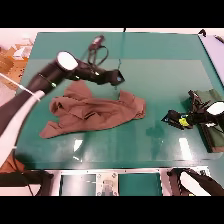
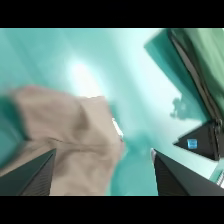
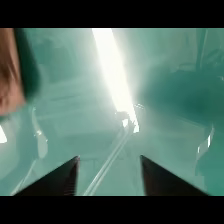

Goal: Fold the shirts.

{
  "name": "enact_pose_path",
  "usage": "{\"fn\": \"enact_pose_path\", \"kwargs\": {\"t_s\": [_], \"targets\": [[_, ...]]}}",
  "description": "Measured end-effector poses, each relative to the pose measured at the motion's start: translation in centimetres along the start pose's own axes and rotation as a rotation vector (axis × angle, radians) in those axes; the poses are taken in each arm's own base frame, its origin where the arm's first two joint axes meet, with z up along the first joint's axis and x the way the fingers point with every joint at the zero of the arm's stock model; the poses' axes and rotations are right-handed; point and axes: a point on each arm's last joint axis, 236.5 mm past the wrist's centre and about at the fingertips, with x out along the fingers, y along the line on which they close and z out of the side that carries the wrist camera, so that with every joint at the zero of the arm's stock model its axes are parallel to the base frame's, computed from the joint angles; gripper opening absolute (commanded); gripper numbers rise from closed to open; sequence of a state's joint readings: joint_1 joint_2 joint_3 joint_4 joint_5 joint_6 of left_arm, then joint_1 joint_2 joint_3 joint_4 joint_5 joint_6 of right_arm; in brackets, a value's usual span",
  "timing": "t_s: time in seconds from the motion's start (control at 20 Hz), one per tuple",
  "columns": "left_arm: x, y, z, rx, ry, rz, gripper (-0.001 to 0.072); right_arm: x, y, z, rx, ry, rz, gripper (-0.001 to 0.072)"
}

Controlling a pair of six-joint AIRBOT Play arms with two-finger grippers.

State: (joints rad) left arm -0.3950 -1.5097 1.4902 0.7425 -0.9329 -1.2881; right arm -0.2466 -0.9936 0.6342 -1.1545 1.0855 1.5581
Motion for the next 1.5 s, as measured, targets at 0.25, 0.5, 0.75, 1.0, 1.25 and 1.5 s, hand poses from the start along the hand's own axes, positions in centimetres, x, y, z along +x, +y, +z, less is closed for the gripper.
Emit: {"fn": "enact_pose_path", "kwargs": {"t_s": [0.25, 0.5, 0.75, 1.0, 1.25, 1.5], "targets": [[-8.9, 8.3, 0.6, -0.137, 0.068, 0.130, 0.0682, 1.4, 4.1, 0.0, -0.037, 0.008, 0.122, 0.0570], [-16.0, 15.3, -1.5, -0.308, 0.119, 0.272, 0.0682, 7.2, 9.4, -0.7, -0.060, 0.092, 0.211, 0.0569], [-19.5, 19.4, -3.9, -0.373, 0.171, 0.413, 0.0682, 10.5, 12.9, 1.6, -0.085, 0.113, 0.245, 0.0023], [-21.5, 22.4, -6.2, -0.386, 0.241, 0.550, 0.0681, 6.2, 13.1, 8.2, -0.169, 0.018, 0.263, 0.0023], [-18.7, 24.4, -10.5, -0.473, 0.288, 0.528, 0.0681, -0.5, 6.2, 15.5, -0.123, -0.121, 0.193, 0.0023], [-9.7, 23.9, -10.0, -0.489, 0.097, 0.354, 0.0681, -1.5, 2.7, 16.6, -0.119, -0.119, 0.164, 0.0023]]}}
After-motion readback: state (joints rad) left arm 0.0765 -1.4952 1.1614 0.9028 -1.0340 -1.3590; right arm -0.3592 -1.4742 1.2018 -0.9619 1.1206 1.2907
